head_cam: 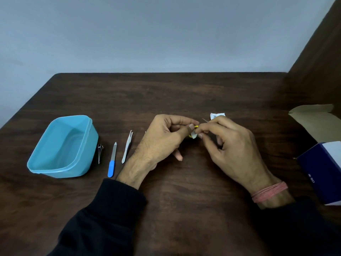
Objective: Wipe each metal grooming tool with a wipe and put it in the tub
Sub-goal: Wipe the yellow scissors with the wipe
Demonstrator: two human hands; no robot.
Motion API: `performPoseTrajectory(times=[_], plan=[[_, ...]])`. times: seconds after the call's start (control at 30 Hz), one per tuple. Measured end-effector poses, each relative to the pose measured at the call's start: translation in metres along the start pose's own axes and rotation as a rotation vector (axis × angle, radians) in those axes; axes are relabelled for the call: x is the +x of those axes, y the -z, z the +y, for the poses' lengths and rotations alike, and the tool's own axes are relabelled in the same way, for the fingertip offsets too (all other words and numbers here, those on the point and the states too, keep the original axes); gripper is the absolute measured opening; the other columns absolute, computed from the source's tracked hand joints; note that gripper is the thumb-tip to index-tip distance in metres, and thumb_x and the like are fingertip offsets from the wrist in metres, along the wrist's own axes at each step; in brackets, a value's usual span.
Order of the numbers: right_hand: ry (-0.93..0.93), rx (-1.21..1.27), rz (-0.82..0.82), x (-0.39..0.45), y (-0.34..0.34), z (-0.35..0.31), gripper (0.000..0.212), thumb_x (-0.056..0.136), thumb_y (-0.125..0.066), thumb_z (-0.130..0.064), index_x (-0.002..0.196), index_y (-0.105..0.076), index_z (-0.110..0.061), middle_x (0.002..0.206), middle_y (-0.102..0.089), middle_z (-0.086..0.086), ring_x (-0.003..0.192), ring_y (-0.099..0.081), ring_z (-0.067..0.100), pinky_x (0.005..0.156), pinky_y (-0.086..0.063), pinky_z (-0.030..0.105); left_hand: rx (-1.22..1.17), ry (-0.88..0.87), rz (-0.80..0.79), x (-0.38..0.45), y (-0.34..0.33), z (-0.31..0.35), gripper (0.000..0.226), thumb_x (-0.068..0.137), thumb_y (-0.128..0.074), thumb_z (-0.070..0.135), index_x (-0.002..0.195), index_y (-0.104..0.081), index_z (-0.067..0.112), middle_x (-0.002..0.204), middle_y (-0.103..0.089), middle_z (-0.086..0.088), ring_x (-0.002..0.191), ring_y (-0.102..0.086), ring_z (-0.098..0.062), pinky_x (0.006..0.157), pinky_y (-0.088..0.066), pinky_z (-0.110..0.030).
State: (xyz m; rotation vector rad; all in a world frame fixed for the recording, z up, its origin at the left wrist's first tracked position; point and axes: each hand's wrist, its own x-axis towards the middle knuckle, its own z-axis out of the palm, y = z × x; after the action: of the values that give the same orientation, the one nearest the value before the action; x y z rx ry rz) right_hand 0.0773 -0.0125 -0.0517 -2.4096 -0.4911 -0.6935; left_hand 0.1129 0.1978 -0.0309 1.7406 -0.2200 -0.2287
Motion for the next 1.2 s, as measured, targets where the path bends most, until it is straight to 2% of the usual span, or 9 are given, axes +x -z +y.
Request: performPoseTrajectory(times=[0.07, 0.23, 0.37, 0.6, 0.77, 0.87, 1.0, 1.13, 1.2], plan=[[0.007, 0.021, 0.001, -0.001, 0.000, 0.001, 0.016, 0.100, -0.082, -0.016, 0.112, -0.084, -0.027, 0.102, -0.067, -0.015, 0.078, -0.048, -0.018, 0.072, -0.046, 0.022, 0.015, -0.006, 0.007, 0.000, 0.000, -0.002, 0.016, 0.110, -0.073, 0.021, 0.118, -0.086, 0.025, 0.096, -0.076, -0.032, 0.046, -0.049, -0.006, 0.040, -0.054, -0.026], [0.058, 0.059, 0.003, -0.004, -0.002, -0.001, 0.013, 0.102, -0.080, -0.019, 0.110, -0.087, -0.026, 0.104, -0.074, -0.014, 0.080, -0.052, -0.014, 0.072, -0.056, 0.029, 0.004, 0.029, 0.070, 0.003, -0.001, -0.006, 0.015, 0.109, -0.073, 0.019, 0.119, -0.083, 0.024, 0.086, -0.083, -0.011, 0.040, -0.049, -0.006, 0.042, -0.054, -0.028], [0.009, 0.036, 0.051, -0.004, -0.004, 0.001, 0.015, 0.100, -0.082, -0.015, 0.108, -0.087, -0.026, 0.101, -0.073, -0.014, 0.075, -0.047, -0.021, 0.071, -0.047, 0.023, 0.006, 0.018, 0.083, 0.002, -0.004, -0.003, 0.016, 0.110, -0.072, 0.016, 0.116, -0.085, 0.022, 0.096, -0.078, -0.032, 0.042, -0.046, -0.007, 0.038, -0.052, -0.024], [0.001, 0.005, 0.062, -0.004, -0.004, 0.005, 0.018, 0.095, -0.085, -0.012, 0.106, -0.087, -0.027, 0.099, -0.074, -0.013, 0.076, -0.046, -0.022, 0.072, -0.044, 0.021, 0.032, 0.028, 0.099, 0.002, -0.002, -0.006, 0.015, 0.110, -0.072, 0.019, 0.112, -0.086, 0.022, 0.089, -0.085, -0.001, 0.039, -0.057, -0.008, 0.043, -0.058, -0.030], [-0.022, 0.008, 0.082, -0.004, -0.004, 0.003, 0.018, 0.094, -0.085, -0.012, 0.105, -0.087, -0.026, 0.099, -0.074, -0.013, 0.072, -0.045, -0.021, 0.070, -0.048, 0.025, 0.042, 0.025, 0.086, 0.000, -0.003, -0.004, 0.016, 0.111, -0.070, 0.017, 0.114, -0.085, 0.020, 0.093, -0.086, 0.002, 0.045, -0.064, -0.011, 0.047, -0.060, -0.033], [-0.029, -0.015, 0.064, -0.003, -0.004, 0.001, 0.017, 0.094, -0.085, -0.014, 0.105, -0.087, -0.026, 0.100, -0.074, -0.013, 0.073, -0.050, -0.014, 0.071, -0.055, 0.028, 0.061, 0.036, 0.079, 0.000, -0.003, -0.004, 0.017, 0.112, -0.069, 0.019, 0.114, -0.085, 0.023, 0.097, -0.087, 0.003, 0.057, -0.074, -0.024, 0.049, -0.060, -0.035], [-0.108, -0.048, 0.113, 0.000, 0.002, 0.004, 0.016, 0.091, -0.086, -0.014, 0.103, -0.087, -0.024, 0.100, -0.074, -0.010, 0.084, -0.070, 0.011, 0.073, -0.061, 0.038, 0.053, 0.048, 0.092, 0.000, -0.004, -0.004, 0.017, 0.112, -0.069, 0.018, 0.114, -0.085, 0.022, 0.100, -0.087, 0.004, 0.065, -0.075, -0.030, 0.049, -0.061, -0.034], [-0.200, -0.010, 0.155, 0.000, 0.008, 0.008, 0.013, 0.092, -0.085, -0.015, 0.099, -0.084, -0.027, 0.099, -0.068, -0.013, 0.074, -0.055, -0.006, 0.069, -0.048, 0.028, 0.004, 0.044, 0.112, -0.001, -0.005, -0.003, 0.018, 0.112, -0.068, 0.016, 0.114, -0.085, 0.021, 0.099, -0.087, 0.004, 0.067, -0.076, -0.022, 0.043, -0.060, -0.028], [-0.245, 0.004, 0.171, -0.001, 0.010, 0.009, 0.014, 0.093, -0.084, -0.016, 0.097, -0.082, -0.029, 0.100, -0.064, -0.018, 0.067, -0.054, -0.006, 0.065, -0.043, 0.023, -0.057, 0.040, 0.127, -0.001, -0.005, -0.002, 0.018, 0.112, -0.068, 0.015, 0.115, -0.085, 0.019, 0.100, -0.087, 0.002, 0.066, -0.075, -0.014, 0.042, -0.058, -0.026]])
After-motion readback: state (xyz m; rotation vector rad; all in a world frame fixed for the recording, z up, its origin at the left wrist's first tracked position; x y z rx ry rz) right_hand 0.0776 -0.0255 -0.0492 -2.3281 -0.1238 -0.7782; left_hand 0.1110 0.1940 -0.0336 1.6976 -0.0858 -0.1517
